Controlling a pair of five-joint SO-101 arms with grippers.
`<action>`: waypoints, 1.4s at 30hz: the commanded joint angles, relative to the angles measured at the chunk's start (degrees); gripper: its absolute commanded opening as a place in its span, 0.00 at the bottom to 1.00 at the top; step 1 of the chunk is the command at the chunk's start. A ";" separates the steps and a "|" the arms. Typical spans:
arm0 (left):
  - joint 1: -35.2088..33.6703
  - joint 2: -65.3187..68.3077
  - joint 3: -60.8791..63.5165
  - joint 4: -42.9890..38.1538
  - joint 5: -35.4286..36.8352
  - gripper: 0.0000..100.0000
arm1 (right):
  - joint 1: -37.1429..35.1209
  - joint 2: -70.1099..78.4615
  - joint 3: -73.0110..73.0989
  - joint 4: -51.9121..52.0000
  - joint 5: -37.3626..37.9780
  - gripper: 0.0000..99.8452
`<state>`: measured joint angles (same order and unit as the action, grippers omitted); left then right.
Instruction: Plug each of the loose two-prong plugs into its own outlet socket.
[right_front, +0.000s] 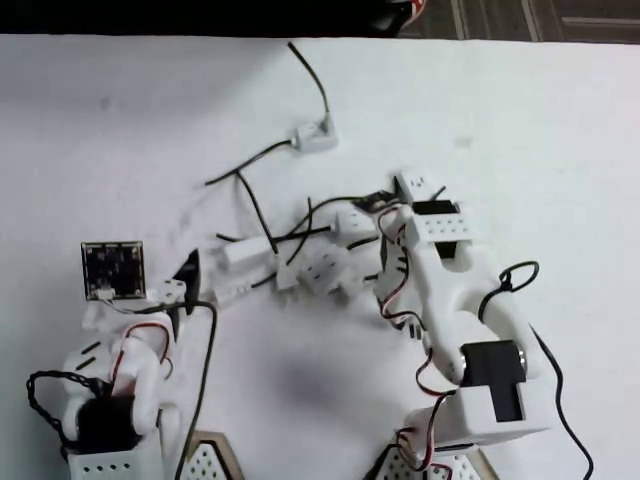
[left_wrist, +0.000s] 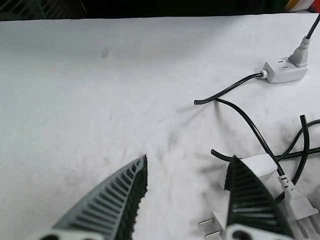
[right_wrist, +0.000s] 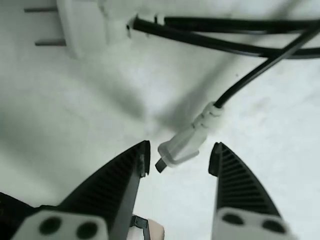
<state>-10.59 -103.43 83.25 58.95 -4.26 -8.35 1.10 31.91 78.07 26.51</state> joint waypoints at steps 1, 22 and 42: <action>-0.22 -0.31 -0.35 -1.23 0.44 0.26 | -1.80 -2.33 -0.44 -0.66 0.09 0.19; -0.31 -0.31 -0.35 -1.23 0.35 0.26 | 3.47 -2.68 -0.26 -1.89 0.26 0.14; -0.40 -0.31 -0.35 -1.23 0.35 0.26 | -3.82 -2.95 -5.10 4.79 -4.66 0.13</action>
<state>-10.59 -103.43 83.25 58.95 -4.26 -12.04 1.10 30.59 80.44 22.29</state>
